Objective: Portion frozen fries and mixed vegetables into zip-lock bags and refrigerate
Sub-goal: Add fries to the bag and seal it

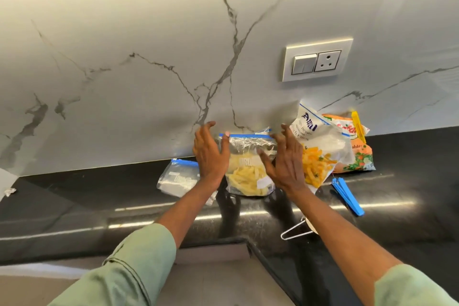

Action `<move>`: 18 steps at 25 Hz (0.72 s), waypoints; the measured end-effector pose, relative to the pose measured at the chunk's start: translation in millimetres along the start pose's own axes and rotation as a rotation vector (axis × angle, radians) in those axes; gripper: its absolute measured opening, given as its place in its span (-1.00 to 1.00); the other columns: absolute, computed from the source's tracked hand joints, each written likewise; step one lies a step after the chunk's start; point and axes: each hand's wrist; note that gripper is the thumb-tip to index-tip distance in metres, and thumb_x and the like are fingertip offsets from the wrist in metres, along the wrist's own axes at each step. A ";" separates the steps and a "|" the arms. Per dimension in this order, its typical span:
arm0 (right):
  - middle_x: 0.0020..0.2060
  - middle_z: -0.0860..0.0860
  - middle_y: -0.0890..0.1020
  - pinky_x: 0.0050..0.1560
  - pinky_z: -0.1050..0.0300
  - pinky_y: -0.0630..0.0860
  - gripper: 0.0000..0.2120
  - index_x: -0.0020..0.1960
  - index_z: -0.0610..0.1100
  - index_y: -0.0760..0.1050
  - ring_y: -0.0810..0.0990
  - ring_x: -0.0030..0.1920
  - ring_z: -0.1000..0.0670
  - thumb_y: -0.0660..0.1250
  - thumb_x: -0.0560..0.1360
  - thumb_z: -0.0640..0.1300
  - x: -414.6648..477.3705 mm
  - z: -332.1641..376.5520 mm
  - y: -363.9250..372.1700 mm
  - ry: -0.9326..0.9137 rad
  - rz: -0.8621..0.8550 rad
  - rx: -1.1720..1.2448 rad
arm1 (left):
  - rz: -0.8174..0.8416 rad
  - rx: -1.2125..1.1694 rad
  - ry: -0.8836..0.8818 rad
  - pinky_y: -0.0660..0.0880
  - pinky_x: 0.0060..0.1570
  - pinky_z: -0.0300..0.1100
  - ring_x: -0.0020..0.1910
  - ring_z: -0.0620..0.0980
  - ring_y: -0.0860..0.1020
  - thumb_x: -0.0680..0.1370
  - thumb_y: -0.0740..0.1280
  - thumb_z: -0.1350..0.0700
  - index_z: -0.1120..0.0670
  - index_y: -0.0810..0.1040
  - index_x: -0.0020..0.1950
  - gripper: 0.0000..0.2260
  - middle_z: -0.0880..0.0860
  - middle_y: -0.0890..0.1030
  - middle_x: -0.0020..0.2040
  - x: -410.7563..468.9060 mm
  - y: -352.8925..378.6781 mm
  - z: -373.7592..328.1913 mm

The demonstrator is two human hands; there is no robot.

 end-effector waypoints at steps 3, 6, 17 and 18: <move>0.67 -0.21 0.09 0.59 -0.25 0.17 -0.27 0.60 -0.22 0.26 0.14 0.65 -0.21 0.27 0.63 0.23 -20.8 -10.3 10.3 -0.176 0.223 -0.122 | 0.215 0.456 0.649 0.03 0.59 0.13 0.66 0.14 0.01 0.66 0.24 -0.16 0.02 0.13 0.67 -0.36 0.15 0.06 0.67 -24.3 2.7 19.0; 0.69 -0.18 -0.06 0.66 -0.21 0.00 -0.17 0.69 -0.23 -0.01 -0.12 0.69 -0.14 0.12 0.66 0.28 -18.5 -10.2 25.4 -0.166 0.395 -0.143 | 0.499 0.656 0.664 -0.01 0.57 0.27 0.66 0.16 -0.16 0.66 0.12 -0.29 0.01 -0.10 0.69 -0.26 0.14 -0.13 0.69 -37.5 22.3 47.6; 0.68 -0.16 0.07 0.66 -0.21 -0.11 -0.32 0.65 -0.15 0.21 0.01 0.68 -0.17 0.05 0.68 0.25 9.3 10.0 14.8 -0.090 0.308 -0.045 | 0.330 0.595 -0.180 -0.14 0.58 0.22 0.66 0.20 -0.13 0.63 0.17 -0.33 0.05 -0.15 0.69 -0.17 0.17 -0.13 0.68 -22.0 -33.5 117.0; 0.68 -0.14 0.11 0.67 -0.15 -0.10 -0.37 0.62 -0.13 0.27 0.05 0.68 -0.15 0.12 0.68 0.21 2.4 15.2 6.7 -0.043 0.259 0.012 | 0.331 0.585 -0.365 -0.03 0.58 0.26 0.65 0.23 -0.04 0.61 0.24 -0.30 0.09 -0.09 0.68 -0.15 0.21 -0.02 0.67 -17.6 -41.0 133.7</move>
Point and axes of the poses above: each hand's wrist, its own x-axis towards the middle knuckle, its own y-axis out of the palm, z = x × y
